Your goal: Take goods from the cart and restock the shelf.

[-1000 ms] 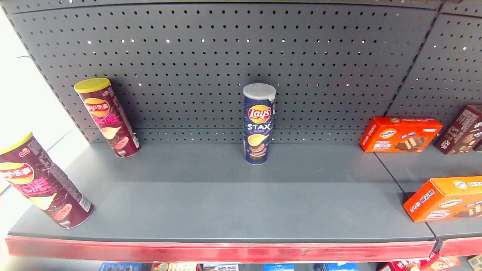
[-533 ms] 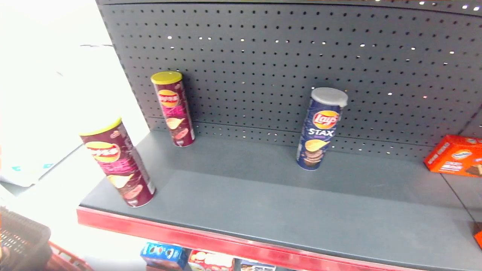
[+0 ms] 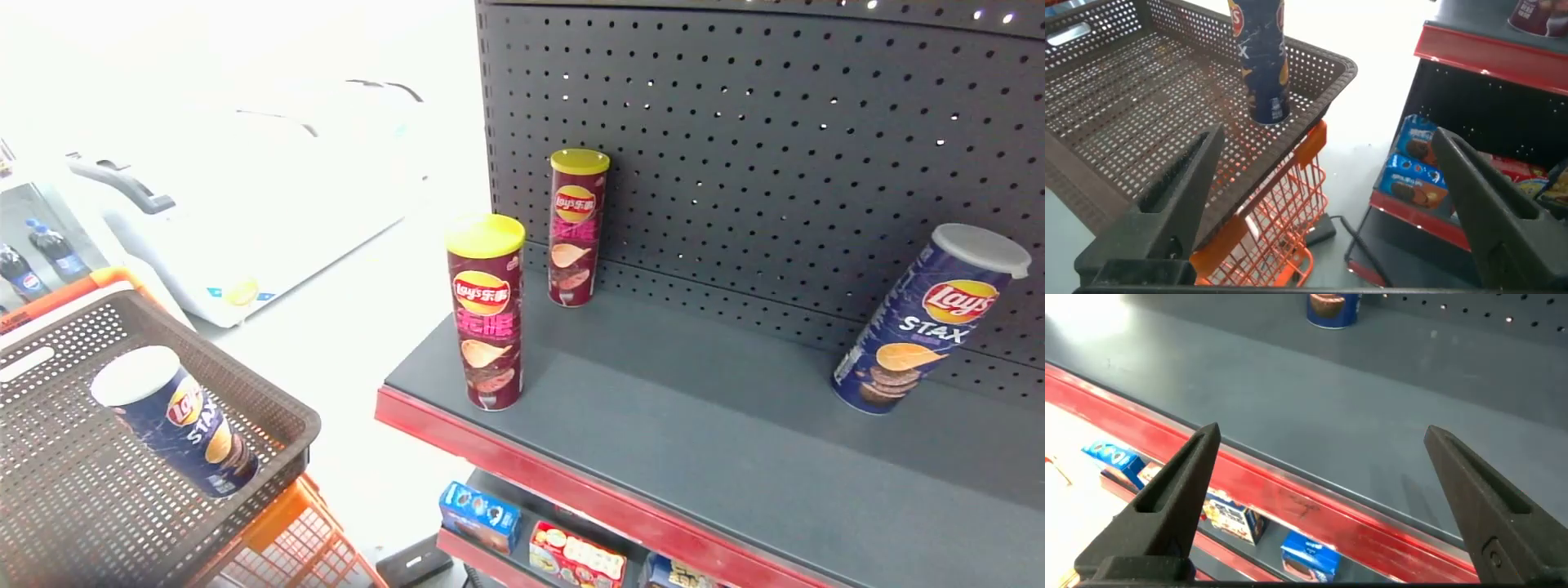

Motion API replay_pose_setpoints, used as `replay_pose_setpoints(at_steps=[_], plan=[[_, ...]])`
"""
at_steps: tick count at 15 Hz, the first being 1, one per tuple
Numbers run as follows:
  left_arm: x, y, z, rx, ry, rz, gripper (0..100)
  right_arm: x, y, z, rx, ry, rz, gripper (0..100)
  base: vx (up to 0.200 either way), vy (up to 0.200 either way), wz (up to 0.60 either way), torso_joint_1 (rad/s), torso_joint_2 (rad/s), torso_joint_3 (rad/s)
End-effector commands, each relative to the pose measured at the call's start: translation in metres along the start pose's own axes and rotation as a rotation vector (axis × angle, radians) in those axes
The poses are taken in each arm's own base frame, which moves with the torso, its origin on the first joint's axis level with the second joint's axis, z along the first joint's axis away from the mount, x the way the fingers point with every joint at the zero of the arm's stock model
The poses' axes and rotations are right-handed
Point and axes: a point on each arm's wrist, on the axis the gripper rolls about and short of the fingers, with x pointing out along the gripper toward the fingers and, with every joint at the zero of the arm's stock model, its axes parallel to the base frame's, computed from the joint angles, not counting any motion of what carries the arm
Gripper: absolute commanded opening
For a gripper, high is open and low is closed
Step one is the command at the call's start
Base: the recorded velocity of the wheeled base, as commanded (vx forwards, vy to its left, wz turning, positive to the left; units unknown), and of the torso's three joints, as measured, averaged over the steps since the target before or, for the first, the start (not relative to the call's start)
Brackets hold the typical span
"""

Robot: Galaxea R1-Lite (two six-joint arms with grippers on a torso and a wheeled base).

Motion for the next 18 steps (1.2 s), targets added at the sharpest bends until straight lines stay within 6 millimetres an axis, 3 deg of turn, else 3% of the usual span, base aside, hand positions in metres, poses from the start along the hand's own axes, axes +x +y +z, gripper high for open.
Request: replay_pose_setpoints(at_steps=[1,18], plan=[[0.0,0.0,0.0001,-0.001,-0.001,0.002,100,0.0,0.0,0.0,0.0,0.0,0.001,100,0.0,0.0,0.0,0.0,0.0,0.0],[-0.0001,-0.0003,0.0004,-0.005,-0.001,-0.012,100,0.0,0.0,0.0,0.0,0.0,0.001,100,0.0,0.0,0.0,0.0,0.0,0.0]])
